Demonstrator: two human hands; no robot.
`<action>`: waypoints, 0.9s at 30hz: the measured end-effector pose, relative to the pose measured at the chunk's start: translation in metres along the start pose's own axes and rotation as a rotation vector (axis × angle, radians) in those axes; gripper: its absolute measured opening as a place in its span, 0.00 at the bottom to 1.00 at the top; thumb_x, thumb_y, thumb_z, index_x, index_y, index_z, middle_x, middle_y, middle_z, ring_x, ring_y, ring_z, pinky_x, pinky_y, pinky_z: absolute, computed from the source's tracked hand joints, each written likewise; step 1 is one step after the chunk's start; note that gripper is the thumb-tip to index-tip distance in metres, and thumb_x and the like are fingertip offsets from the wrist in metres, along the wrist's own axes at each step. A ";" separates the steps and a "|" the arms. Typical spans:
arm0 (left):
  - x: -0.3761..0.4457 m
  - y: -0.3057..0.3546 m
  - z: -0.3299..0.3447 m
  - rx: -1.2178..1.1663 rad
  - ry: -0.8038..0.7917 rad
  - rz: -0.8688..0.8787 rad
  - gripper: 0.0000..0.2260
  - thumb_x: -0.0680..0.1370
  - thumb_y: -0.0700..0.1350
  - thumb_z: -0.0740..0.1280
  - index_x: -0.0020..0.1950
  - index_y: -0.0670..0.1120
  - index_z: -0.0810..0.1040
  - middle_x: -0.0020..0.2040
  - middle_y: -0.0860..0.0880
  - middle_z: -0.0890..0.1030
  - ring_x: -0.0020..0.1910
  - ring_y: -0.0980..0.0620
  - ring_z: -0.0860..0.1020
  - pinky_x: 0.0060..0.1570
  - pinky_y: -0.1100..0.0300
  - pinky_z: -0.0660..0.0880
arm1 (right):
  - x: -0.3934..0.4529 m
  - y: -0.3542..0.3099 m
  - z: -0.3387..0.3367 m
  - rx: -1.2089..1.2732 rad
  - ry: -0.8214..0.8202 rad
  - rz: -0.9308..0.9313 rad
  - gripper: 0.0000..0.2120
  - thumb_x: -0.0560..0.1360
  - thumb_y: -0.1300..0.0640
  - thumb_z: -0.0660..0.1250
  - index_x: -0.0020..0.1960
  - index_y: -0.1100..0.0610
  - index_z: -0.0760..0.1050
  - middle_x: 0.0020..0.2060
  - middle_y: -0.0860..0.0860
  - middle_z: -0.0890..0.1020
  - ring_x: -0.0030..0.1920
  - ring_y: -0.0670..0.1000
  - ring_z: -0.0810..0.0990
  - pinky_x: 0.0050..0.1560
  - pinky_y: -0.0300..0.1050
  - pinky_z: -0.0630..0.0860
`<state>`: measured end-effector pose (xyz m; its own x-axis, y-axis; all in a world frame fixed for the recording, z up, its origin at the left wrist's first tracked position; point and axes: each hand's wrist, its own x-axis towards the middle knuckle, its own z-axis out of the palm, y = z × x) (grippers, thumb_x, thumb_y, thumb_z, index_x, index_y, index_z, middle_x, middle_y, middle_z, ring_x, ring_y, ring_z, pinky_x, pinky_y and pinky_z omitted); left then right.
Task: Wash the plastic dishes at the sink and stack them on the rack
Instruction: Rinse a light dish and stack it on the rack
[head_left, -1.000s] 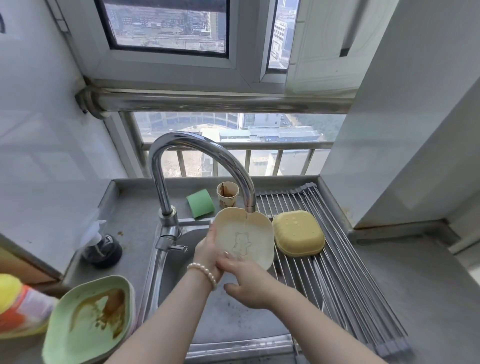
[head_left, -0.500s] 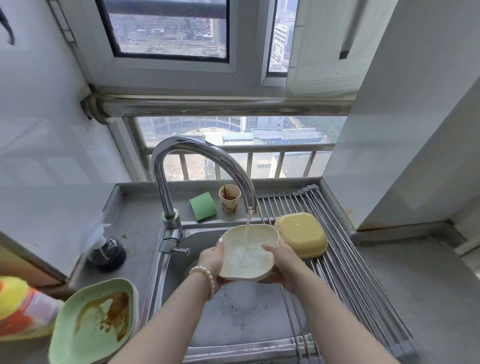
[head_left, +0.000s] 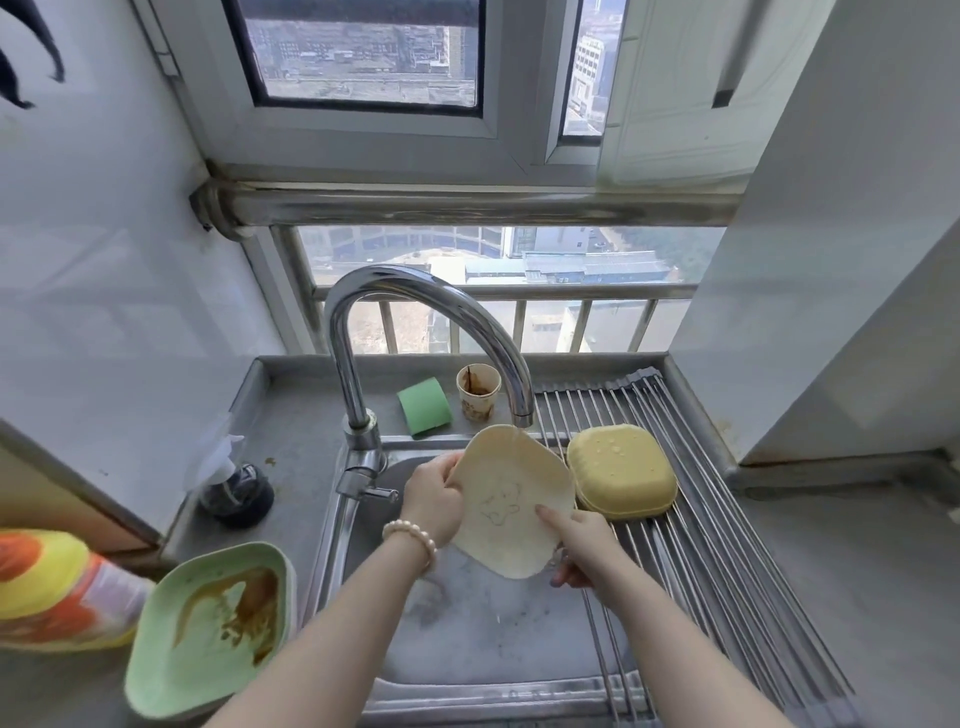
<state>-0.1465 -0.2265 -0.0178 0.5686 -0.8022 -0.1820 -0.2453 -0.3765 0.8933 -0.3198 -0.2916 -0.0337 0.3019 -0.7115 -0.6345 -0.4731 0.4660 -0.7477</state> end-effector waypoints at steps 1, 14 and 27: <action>0.003 -0.004 -0.005 0.018 -0.032 -0.018 0.17 0.75 0.32 0.60 0.55 0.47 0.82 0.44 0.51 0.82 0.43 0.52 0.76 0.42 0.61 0.71 | 0.003 -0.001 0.002 0.075 -0.010 0.041 0.14 0.77 0.49 0.66 0.52 0.60 0.76 0.37 0.58 0.77 0.21 0.53 0.76 0.22 0.38 0.68; 0.007 -0.036 -0.052 0.140 -0.160 -0.481 0.23 0.81 0.56 0.59 0.33 0.42 0.75 0.35 0.46 0.75 0.35 0.49 0.71 0.38 0.59 0.66 | 0.010 -0.004 0.005 -0.002 0.130 -0.184 0.07 0.80 0.60 0.61 0.47 0.58 0.76 0.38 0.58 0.79 0.30 0.61 0.81 0.28 0.49 0.80; 0.033 0.008 -0.049 -0.206 -0.084 -0.520 0.15 0.77 0.55 0.62 0.47 0.43 0.72 0.46 0.42 0.76 0.35 0.51 0.70 0.33 0.60 0.63 | -0.005 -0.001 -0.025 0.438 -0.126 -0.165 0.15 0.68 0.67 0.63 0.52 0.60 0.82 0.34 0.55 0.77 0.33 0.50 0.75 0.30 0.38 0.73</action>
<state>-0.0911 -0.2331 0.0040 0.5069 -0.5728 -0.6442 0.2131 -0.6409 0.7375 -0.3419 -0.3012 -0.0248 0.4545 -0.7376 -0.4994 -0.0262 0.5493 -0.8352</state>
